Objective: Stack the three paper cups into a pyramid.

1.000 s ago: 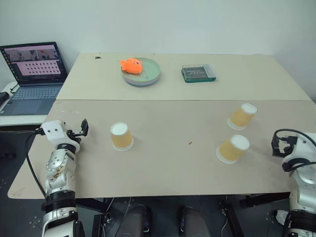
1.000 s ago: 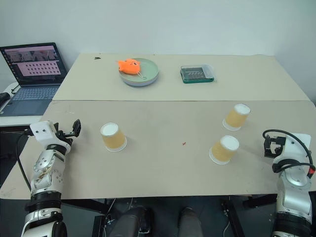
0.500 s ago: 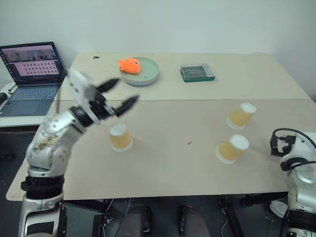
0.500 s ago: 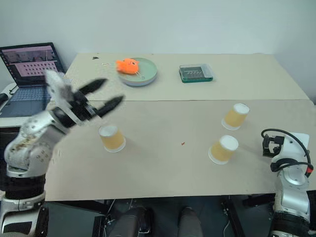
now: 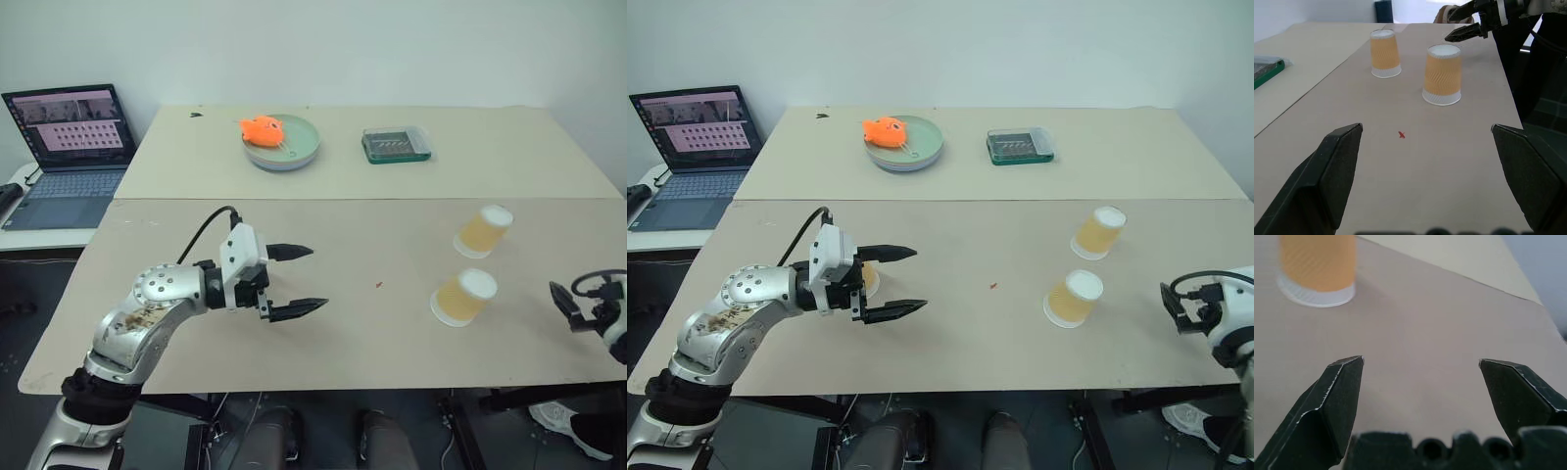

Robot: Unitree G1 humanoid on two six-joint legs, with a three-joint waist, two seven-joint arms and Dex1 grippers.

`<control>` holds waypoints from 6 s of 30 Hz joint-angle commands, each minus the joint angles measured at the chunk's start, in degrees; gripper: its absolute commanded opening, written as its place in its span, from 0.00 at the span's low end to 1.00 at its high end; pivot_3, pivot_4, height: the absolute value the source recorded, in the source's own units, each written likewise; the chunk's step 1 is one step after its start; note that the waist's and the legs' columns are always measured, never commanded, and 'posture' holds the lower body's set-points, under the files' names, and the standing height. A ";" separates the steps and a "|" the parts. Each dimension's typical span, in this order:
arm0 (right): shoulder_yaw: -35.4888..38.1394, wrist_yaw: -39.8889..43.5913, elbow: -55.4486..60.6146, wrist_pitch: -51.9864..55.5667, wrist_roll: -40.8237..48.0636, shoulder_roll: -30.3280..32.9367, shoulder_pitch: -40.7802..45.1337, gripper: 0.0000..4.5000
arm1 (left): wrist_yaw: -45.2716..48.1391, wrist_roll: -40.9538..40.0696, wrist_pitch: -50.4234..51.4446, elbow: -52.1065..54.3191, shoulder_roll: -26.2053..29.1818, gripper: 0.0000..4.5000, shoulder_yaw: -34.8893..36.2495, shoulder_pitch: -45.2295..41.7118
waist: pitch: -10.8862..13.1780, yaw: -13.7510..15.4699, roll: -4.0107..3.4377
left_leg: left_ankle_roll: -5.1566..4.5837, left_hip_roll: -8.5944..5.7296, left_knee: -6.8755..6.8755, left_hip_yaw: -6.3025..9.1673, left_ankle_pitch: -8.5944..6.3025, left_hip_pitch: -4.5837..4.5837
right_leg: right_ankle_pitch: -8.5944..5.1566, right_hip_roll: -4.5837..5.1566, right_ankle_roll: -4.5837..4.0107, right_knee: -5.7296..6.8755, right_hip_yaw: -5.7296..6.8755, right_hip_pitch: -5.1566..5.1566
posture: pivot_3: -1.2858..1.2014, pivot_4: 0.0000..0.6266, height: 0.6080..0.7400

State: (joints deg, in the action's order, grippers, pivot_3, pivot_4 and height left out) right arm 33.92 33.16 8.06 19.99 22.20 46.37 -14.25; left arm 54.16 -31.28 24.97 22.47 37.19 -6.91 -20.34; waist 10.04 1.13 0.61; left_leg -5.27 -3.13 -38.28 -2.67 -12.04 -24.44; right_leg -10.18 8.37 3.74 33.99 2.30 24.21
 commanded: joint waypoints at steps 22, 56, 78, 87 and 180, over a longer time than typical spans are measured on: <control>-8.38 7.26 20.36 13.10 6.95 0.77 -0.53 0.99 | 1.15 1.09 0.56 2.18 -0.98 1.00 0.99 -1.16 | 0.02 1.09 0.07 | 0.06 -0.03 -0.02 0.00 -0.02 -0.15 | -0.01 0.06 0.01 -0.03 0.02 0.14 | 0.52 0.24 1.00; -15.53 1.72 13.98 12.36 2.74 -6.81 15.73 0.99 | 1.12 2.86 -0.01 0.74 -0.67 1.00 1.30 -1.79 | 0.02 1.09 0.07 | 0.04 -0.05 -0.06 0.01 0.00 -0.14 | 0.14 0.01 0.14 0.02 0.06 0.14 | 0.52 0.24 1.00; -16.06 -0.39 13.79 13.47 5.25 -9.36 24.12 0.59 | 1.03 4.37 -0.43 -0.27 -1.53 1.00 1.23 -2.61 | 0.02 0.86 0.07 | 0.04 -0.05 -0.08 0.01 0.02 -0.14 | 0.31 -0.01 -0.04 0.03 0.06 0.14 | 0.52 0.24 1.00; -32.60 1.16 2.03 17.06 1.80 -15.08 48.31 0.59 | 0.75 4.54 -0.16 0.00 -1.99 1.00 1.05 -2.80 | 0.03 -0.59 0.09 | -0.31 -0.04 -0.09 0.02 0.24 -0.14 | 0.52 -0.08 -0.19 0.04 0.09 0.20 | 0.52 0.24 1.00; -16.87 -31.13 7.15 17.42 -17.36 -25.50 32.85 0.99 | -4.50 -0.88 8.77 3.70 -2.49 1.00 3.39 -4.09 | -0.03 -0.61 0.14 | -0.05 0.01 -0.02 -0.10 0.48 -0.40 | 0.65 -0.40 -0.38 0.19 -0.04 0.66 | 0.52 0.24 1.00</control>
State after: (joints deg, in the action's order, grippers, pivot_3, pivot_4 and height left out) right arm 15.12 2.84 16.07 40.33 4.65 20.99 17.04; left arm 49.99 -31.61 33.87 23.99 34.61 -4.25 -24.02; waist 10.01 0.52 0.75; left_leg -5.32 -3.13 -38.30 -2.76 -11.55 -24.85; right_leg -9.52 7.97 3.35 34.18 2.25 24.87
